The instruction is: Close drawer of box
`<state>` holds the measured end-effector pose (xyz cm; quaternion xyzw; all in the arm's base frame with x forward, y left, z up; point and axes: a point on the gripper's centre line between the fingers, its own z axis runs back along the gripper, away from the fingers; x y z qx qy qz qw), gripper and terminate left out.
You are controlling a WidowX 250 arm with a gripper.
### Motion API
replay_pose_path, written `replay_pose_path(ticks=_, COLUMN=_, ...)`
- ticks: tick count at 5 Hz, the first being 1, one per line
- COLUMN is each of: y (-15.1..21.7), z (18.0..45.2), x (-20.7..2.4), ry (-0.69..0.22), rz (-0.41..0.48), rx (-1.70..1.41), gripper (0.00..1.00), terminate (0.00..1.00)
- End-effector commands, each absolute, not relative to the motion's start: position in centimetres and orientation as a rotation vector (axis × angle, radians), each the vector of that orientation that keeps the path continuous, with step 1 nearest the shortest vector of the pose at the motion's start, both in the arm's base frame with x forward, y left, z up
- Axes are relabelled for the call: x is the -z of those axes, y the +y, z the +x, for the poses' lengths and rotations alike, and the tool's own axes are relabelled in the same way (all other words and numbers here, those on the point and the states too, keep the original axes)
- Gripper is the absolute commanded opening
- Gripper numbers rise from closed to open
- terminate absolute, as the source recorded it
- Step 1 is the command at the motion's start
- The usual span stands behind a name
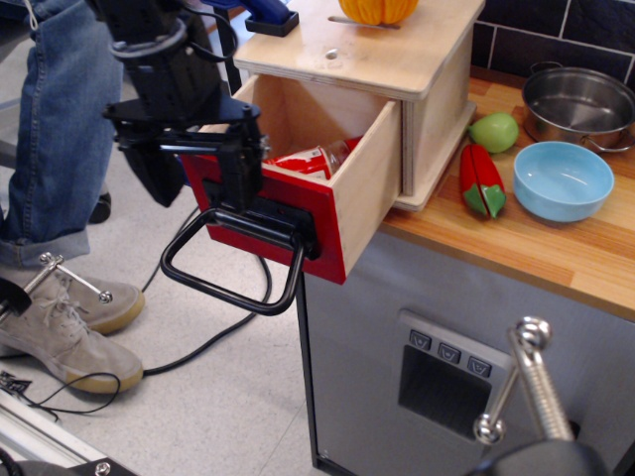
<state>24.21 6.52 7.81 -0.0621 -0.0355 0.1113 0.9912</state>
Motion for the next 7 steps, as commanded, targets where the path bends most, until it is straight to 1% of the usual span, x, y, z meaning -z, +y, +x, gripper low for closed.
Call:
replay_pose_path(ticks=1, y=7.5, z=27.8, x=-8.3, ry=-0.158, rz=-0.124, rx=-0.250, gripper=1.00, terminate=0.00)
replay_pose_path(ticks=2, y=7.7, z=29.2, x=-8.6, ry=-0.193, rz=-0.132, rx=-0.219, gripper=1.00, terminate=0.00)
replay_pose_path(ticks=3, y=8.7, z=30.7, x=-9.1, ry=-0.257, rz=-0.146, rx=-0.182, gripper=1.00, terminate=0.00)
replay_pose_path(ticks=4, y=9.6, z=32.1, x=-8.9, ry=-0.273, rz=-0.143, rx=-0.178, gripper=1.00, terminate=0.00)
replay_pose_path(ticks=5, y=10.2, z=33.5, x=-9.2, ry=-0.324, rz=-0.137, rx=-0.181, gripper=1.00, terminate=0.00)
replay_pose_path(ticks=6, y=10.5, z=35.2, x=-9.7, ry=-0.336, rz=-0.132, rx=-0.169, gripper=1.00, terminate=0.00)
replay_pose_path(ticks=7, y=10.8, z=36.2, x=-10.0, ry=-0.326, rz=-0.118, rx=-0.177, gripper=1.00, terminate=1.00)
